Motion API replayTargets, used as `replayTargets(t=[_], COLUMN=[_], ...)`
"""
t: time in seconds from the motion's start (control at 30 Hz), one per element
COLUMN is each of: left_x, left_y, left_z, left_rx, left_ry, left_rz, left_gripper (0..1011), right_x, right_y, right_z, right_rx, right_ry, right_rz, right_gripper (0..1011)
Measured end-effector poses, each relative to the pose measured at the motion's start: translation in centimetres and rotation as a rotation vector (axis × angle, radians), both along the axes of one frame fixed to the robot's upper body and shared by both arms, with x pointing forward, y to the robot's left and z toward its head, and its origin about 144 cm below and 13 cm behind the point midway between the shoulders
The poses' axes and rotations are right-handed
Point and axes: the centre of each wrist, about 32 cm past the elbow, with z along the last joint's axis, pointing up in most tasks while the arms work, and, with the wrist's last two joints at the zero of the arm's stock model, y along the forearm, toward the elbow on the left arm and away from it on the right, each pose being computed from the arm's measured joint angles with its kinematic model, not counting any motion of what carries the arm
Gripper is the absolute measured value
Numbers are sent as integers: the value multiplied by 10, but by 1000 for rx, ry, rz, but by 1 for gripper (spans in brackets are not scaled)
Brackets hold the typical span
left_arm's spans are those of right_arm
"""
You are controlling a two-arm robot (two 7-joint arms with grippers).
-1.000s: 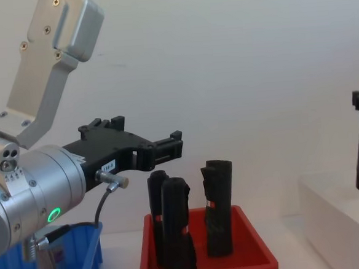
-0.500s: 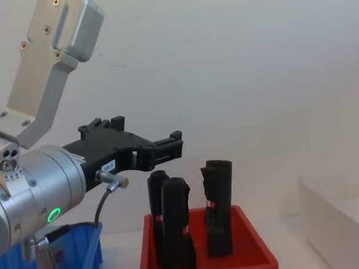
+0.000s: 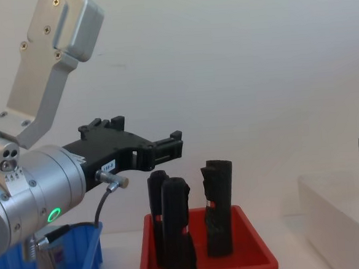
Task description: Pick the cotton swabs from the blue box and place them into the white box.
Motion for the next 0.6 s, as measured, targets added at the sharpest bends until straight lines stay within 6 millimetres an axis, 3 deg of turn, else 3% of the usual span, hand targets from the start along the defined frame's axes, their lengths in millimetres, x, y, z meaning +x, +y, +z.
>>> replayTargets(t=[0.27,0.6], left_x=[0,0], left_y=[0,0], left_z=[0,0], left_rx=[0,0], left_ry=[0,0], left_rz=[0,0], left_gripper=[1004,1004], right_x=[2,2], right_y=[-1,-2], right_z=[-3,-4], right_rx=[1,1], right_ry=[0,-8], right_rz=[-1,-1], right_gripper=[963,1001])
